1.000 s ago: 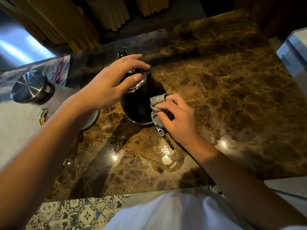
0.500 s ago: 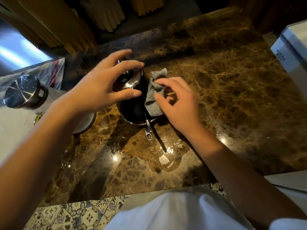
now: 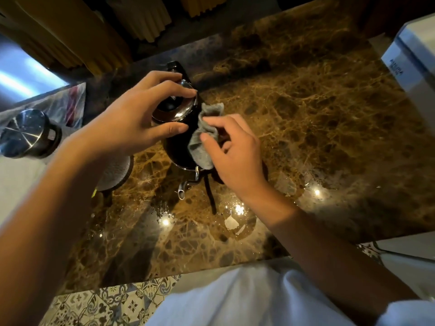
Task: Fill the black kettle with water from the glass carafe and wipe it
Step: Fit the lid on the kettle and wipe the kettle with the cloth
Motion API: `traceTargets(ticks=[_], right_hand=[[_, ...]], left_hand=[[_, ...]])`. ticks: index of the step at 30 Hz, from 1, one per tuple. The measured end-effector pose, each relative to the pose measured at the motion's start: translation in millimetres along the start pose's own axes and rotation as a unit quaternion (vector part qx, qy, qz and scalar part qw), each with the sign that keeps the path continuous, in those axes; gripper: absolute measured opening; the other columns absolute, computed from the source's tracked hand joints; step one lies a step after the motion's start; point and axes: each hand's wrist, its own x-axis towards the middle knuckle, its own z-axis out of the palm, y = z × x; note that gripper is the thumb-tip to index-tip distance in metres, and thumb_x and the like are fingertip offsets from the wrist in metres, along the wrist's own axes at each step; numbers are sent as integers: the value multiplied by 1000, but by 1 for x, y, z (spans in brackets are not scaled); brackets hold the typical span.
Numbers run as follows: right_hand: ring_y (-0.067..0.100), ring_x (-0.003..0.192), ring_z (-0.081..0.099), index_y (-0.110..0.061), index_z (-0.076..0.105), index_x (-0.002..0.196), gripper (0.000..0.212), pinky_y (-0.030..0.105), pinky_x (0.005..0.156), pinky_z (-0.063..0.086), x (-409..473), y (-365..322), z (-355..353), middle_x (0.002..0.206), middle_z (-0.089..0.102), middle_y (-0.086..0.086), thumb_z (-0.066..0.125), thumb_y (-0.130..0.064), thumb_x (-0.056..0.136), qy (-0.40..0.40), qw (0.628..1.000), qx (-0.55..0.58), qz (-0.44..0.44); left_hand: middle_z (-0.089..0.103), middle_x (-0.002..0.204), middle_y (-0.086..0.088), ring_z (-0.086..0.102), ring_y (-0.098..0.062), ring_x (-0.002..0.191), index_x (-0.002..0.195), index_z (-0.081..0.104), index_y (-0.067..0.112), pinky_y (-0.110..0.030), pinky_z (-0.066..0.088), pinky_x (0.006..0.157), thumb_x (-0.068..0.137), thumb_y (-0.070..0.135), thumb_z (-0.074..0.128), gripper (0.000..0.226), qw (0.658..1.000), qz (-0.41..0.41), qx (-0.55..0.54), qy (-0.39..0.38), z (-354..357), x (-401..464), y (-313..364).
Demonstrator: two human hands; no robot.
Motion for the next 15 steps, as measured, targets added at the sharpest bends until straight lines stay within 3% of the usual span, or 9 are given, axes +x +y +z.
traceTargets(ticks=[2, 5, 7, 10, 12, 15], right_hand=[[-2, 85, 58, -7, 70, 115, 22, 10, 74, 45, 6, -10, 7, 112, 64, 2, 71, -15, 95, 30, 999, -11, -9], [15, 100, 62, -3, 67, 113, 18, 22, 81, 50, -3, 3, 11, 113, 63, 9, 69, -10, 97, 47, 998, -47, 9], [20, 99, 63, -1, 65, 114, 16, 27, 82, 52, -20, 20, 8, 115, 61, 12, 66, -9, 100, 33, 997, -63, 28], [25, 95, 63, -7, 61, 114, 15, 48, 79, 56, -40, 37, 3, 117, 59, 8, 65, -14, 101, -15, 990, -95, 99], [21, 92, 61, -10, 59, 110, 14, 49, 78, 55, -40, 37, 3, 114, 58, 2, 67, -16, 99, -20, 988, -91, 119], [16, 94, 63, -8, 63, 107, 14, 38, 76, 57, -22, 17, 7, 111, 59, 1, 69, -14, 96, 12, 998, -40, 54]], left_hand=[[29, 163, 9, 35, -12, 146, 145, 50, 39, -19, 45, 96, 86, 48, 65, 61, 1000, 1, -16, -6, -1, 2, -1], [29, 163, 8, 33, -14, 149, 146, 51, 35, -32, 44, 109, 87, 45, 66, 62, 999, 2, -38, -2, 1, 1, -3], [28, 163, 7, 33, -16, 150, 147, 50, 34, -39, 45, 111, 88, 45, 65, 62, 999, 4, -41, 2, 2, 0, -4], [28, 163, 7, 33, -17, 150, 147, 49, 34, -43, 47, 111, 88, 45, 65, 63, 999, 9, -51, 5, 4, 1, -5], [27, 163, 9, 34, -15, 149, 147, 50, 34, -35, 50, 106, 89, 41, 66, 61, 998, 6, -62, 7, 4, 1, -6], [27, 162, 12, 36, -12, 147, 144, 50, 37, -17, 54, 91, 88, 38, 67, 59, 998, 6, -64, 4, 4, 3, -5]])
